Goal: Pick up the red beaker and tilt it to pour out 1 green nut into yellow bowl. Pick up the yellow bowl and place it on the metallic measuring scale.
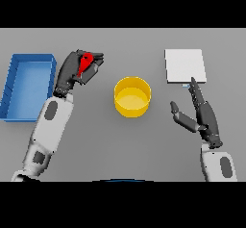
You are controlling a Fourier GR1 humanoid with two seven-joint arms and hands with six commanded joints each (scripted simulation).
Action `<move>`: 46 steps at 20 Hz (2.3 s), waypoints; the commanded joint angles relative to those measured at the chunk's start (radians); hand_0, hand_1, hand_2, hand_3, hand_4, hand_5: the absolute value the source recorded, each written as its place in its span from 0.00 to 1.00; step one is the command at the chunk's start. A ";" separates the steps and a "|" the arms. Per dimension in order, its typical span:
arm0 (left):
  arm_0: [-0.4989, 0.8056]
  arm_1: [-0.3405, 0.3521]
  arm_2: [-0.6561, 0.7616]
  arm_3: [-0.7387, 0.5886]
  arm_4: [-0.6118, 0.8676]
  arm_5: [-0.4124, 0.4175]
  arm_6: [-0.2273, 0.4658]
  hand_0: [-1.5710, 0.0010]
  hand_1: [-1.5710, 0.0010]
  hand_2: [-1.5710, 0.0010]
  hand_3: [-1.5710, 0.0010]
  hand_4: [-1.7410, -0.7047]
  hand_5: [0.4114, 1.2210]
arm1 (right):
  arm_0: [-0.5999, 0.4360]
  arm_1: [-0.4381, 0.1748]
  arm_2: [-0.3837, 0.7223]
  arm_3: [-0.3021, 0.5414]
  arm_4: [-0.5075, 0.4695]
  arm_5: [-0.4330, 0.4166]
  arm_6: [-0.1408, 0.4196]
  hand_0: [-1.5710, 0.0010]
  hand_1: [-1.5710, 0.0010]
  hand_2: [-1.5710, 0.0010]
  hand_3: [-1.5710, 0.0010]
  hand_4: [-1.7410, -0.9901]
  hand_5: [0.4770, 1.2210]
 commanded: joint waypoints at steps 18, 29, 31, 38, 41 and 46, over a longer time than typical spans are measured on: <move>-0.342 0.181 -0.475 0.143 -0.547 -0.424 0.105 0.00 0.00 0.00 0.11 0.09 0.99 | 0.012 0.025 -0.009 -0.024 -0.032 -0.004 0.045 1.00 1.00 1.00 1.00 0.61 0.25; -0.543 0.160 -0.703 0.266 -0.746 -0.562 0.019 0.00 0.00 0.00 0.10 0.01 1.00 | -0.010 0.026 -0.028 0.024 -0.056 0.009 0.032 1.00 1.00 1.00 1.00 0.59 0.17; -0.565 0.149 -0.743 0.278 -0.779 -0.573 0.009 0.00 0.00 0.00 0.06 0.01 1.00 | 0.001 0.031 -0.021 0.011 -0.046 0.003 0.022 1.00 1.00 1.00 1.00 0.59 0.16; -0.625 0.129 -0.886 0.320 -0.902 -0.577 -0.035 0.00 0.00 0.00 0.01 0.00 1.00 | 0.015 0.020 -0.025 -0.004 -0.042 0.000 0.021 1.00 1.00 1.00 1.00 0.61 0.17; -0.656 0.106 -0.923 0.350 -0.932 -0.593 -0.053 0.00 0.00 0.00 0.01 0.00 1.00 | 0.017 0.024 -0.021 -0.003 -0.035 -0.004 0.026 1.00 1.00 1.00 1.00 0.60 0.17; -0.699 0.097 -0.974 0.377 -0.973 -0.619 -0.081 0.00 0.00 0.00 0.00 0.00 1.00 | 0.002 0.020 -0.025 0.024 -0.018 -0.015 0.013 1.00 1.00 1.00 1.00 0.62 0.15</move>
